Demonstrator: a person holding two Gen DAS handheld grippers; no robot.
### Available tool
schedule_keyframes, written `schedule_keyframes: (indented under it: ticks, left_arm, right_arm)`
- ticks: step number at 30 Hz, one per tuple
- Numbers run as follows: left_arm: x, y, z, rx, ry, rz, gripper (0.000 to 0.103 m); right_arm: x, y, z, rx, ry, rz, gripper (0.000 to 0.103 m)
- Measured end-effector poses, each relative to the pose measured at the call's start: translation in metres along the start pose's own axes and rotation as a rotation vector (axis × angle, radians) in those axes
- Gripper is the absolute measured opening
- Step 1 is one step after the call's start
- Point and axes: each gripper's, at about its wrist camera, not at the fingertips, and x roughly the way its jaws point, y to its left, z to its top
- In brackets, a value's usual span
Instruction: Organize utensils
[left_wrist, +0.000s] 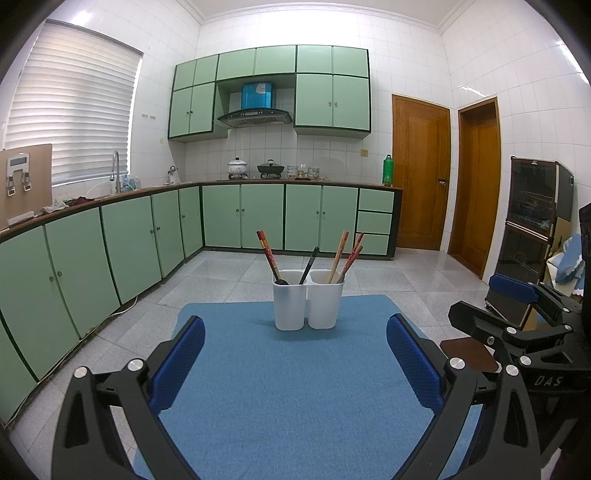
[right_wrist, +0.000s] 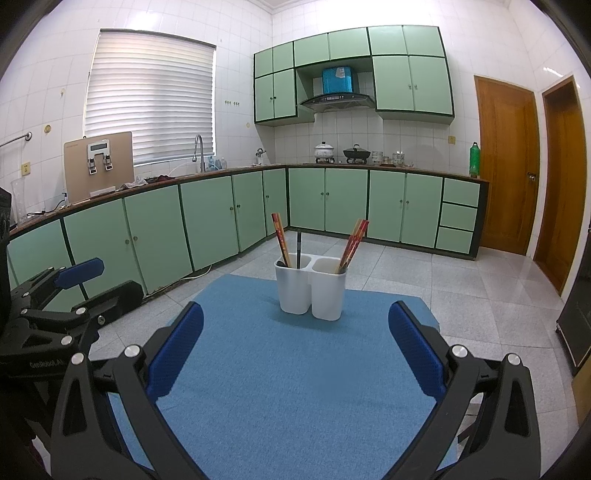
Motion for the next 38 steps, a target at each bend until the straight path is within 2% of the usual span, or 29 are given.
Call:
schedule_keyframes:
  ticks: [15, 38]
  left_arm:
    - [0.0073, -0.0023, 0.0007, -0.004, 0.012, -0.017, 0.097]
    - [0.0066, -0.0027, 0.0006, -0.005, 0.018, -0.003, 0.097]
  right_arm:
    - [0.0063, -0.0009, -0.0022, 0.009, 0.008, 0.000, 0.097]
    - [0.0092, -0.0026, -0.0044, 0.013, 0.014, -0.006, 0.097]
